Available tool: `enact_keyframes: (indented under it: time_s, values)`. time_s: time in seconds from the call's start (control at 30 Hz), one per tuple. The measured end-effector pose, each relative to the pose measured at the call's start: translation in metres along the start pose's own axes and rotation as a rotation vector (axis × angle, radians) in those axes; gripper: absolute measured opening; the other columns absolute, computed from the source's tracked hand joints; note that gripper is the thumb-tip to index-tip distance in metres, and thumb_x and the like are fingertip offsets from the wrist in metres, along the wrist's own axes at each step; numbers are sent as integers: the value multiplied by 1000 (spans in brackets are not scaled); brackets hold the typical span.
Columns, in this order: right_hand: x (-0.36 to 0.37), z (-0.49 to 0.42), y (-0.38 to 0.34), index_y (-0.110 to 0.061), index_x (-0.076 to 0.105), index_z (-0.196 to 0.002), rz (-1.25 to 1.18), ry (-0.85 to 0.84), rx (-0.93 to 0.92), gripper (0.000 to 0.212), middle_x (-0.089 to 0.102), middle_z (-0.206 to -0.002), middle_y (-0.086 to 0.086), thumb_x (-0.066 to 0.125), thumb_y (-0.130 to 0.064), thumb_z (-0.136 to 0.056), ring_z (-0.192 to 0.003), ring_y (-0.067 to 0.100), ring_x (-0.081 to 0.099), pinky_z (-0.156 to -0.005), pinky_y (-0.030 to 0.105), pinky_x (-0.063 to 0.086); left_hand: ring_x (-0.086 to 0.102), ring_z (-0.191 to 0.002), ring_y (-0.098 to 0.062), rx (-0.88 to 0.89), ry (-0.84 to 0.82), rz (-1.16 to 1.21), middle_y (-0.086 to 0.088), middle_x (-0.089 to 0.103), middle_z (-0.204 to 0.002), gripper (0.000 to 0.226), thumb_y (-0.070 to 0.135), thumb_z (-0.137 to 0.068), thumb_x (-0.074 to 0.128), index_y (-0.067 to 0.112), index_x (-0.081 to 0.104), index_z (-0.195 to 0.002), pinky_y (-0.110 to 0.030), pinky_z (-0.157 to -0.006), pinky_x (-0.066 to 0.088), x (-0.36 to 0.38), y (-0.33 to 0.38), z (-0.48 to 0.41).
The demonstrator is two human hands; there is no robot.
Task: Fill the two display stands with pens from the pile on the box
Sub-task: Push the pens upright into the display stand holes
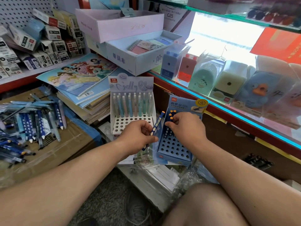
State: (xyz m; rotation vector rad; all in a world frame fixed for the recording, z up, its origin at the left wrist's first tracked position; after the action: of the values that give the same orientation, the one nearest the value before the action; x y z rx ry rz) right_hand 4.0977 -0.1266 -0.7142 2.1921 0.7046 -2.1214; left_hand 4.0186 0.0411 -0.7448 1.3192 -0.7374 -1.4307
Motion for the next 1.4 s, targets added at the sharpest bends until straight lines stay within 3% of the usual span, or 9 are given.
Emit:
enact_keyframes:
  time_s: [0.33,0.43,0.53,0.63,0.77,0.9,1.07,1.27,1.4]
  values:
    - [0,5,7,-24,72,-77,-89,-82,41,32,68,-65,-4,65,-50,-94,-64,15,67,-64,39,60,57,-68,-14,24,-10,1,-2,60,-78,22,13,-82,86,17,66,-91,-32,-67,52,1,1,2]
    - [-8,15,6,-23,72,-85,-513,-79,111,20,74,-76,0,57,-26,-98,-67,17,71,-65,41,62,58,-68,-14,39,-26,16,-1,62,-77,20,12,-82,85,20,67,-89,-35,-70,53,4,1,1]
    - [-14,25,1,-14,71,-104,-865,-216,83,10,75,-91,7,63,-19,-100,-79,18,74,-61,30,60,61,-74,-18,58,-61,8,-12,69,-85,17,9,-84,82,18,71,-92,-42,-75,57,8,3,2]
    - [-13,28,2,-10,72,-100,-867,-218,9,10,74,-86,11,67,-18,-98,-81,22,74,-62,27,61,66,-76,-18,90,-90,5,-15,74,-92,14,8,-85,81,15,74,-94,-42,-74,58,14,6,1]
    - [-21,24,13,-14,68,-94,-887,-12,84,10,73,-83,10,64,-21,-100,-74,18,73,-64,27,61,67,-81,-14,137,-14,-106,-2,72,-92,22,22,-85,83,20,70,-104,-35,-79,59,18,5,-3]
    - [-22,15,30,-27,67,-89,-711,167,82,9,70,-81,-1,67,-29,-98,-79,19,71,-75,48,62,63,-91,-14,125,-23,-436,8,62,-100,44,32,-87,80,23,60,-125,-33,-83,55,19,-11,-7]
    - [-19,14,35,-24,69,-84,-487,103,21,15,70,-76,-5,67,-31,-97,-76,16,68,-75,45,58,61,-98,-18,143,-109,-673,5,62,-108,62,41,-86,76,23,51,-140,-32,-80,51,26,-22,-9]
    - [-15,12,36,-24,73,-88,-452,44,38,13,72,-76,-4,68,-33,-96,-78,16,68,-78,45,58,64,-91,-18,129,-154,-630,5,66,-99,60,39,-86,78,23,51,-137,-35,-78,55,37,-20,-11]
    - [-11,12,32,-22,74,-89,-392,6,13,15,71,-75,-4,68,-34,-96,-77,16,68,-79,45,58,65,-97,-22,142,-139,-628,1,68,-109,58,36,-86,79,22,51,-135,-38,-82,56,41,-23,-11]
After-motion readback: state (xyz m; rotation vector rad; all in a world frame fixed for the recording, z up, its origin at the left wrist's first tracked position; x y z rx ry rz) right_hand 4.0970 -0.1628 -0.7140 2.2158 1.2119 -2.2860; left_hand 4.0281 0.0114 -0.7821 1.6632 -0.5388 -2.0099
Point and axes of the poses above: each hand's wrist, its own z-axis away from the middle knuckle, its own x-axis out of the palm, y = z × x, the point moved 1 cm from there along -z, towards the middle knuckle
